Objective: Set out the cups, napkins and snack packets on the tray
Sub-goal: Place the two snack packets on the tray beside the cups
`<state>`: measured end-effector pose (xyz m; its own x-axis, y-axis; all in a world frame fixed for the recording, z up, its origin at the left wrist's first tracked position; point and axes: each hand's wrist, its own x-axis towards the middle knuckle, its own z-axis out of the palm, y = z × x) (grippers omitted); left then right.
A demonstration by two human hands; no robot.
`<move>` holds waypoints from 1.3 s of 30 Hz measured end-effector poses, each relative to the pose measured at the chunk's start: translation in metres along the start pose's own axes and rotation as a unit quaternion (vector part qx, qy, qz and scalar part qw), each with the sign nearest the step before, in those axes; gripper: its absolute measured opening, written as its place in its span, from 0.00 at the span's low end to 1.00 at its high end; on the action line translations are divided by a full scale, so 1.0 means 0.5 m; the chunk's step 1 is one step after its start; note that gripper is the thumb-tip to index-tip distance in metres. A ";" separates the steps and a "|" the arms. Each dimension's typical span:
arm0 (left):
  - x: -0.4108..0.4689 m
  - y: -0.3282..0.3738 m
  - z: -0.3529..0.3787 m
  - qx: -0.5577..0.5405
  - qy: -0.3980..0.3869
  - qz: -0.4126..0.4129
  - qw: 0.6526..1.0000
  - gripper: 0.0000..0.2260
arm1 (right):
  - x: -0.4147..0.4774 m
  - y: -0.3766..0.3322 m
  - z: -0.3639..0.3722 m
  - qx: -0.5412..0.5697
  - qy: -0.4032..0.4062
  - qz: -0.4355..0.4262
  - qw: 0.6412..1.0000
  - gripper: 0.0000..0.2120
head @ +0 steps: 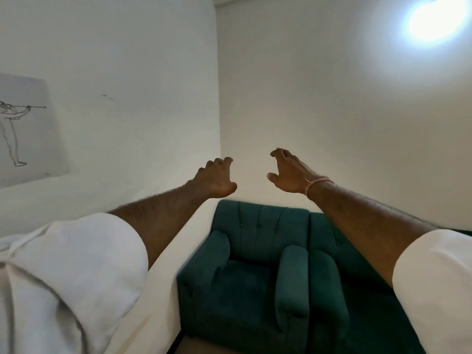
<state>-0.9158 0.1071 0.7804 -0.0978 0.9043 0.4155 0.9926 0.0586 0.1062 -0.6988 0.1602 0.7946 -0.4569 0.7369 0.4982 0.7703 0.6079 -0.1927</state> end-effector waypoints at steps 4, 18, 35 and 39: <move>-0.014 0.074 0.035 -0.008 -0.031 0.004 0.999 0.34 | -0.061 0.073 -0.021 -0.007 -0.006 0.025 1.000 0.32; -0.050 0.407 0.243 -0.037 -0.122 0.107 0.986 0.32 | -0.361 0.364 -0.040 -0.026 -0.036 0.174 0.984 0.32; -0.303 1.134 0.876 -0.064 -0.335 0.225 0.913 0.31 | -1.086 1.055 0.088 -0.020 -0.157 0.411 0.898 0.29; -0.412 1.318 1.037 -0.056 -0.395 0.268 0.877 0.31 | -1.322 1.192 0.139 0.006 -0.189 0.480 0.857 0.28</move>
<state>-0.2041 0.1786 0.2961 0.5053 0.8023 -0.3178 0.8629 -0.4672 0.1926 0.0313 0.0559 0.2921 0.2714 0.9406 -0.2041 0.8681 -0.3308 -0.3700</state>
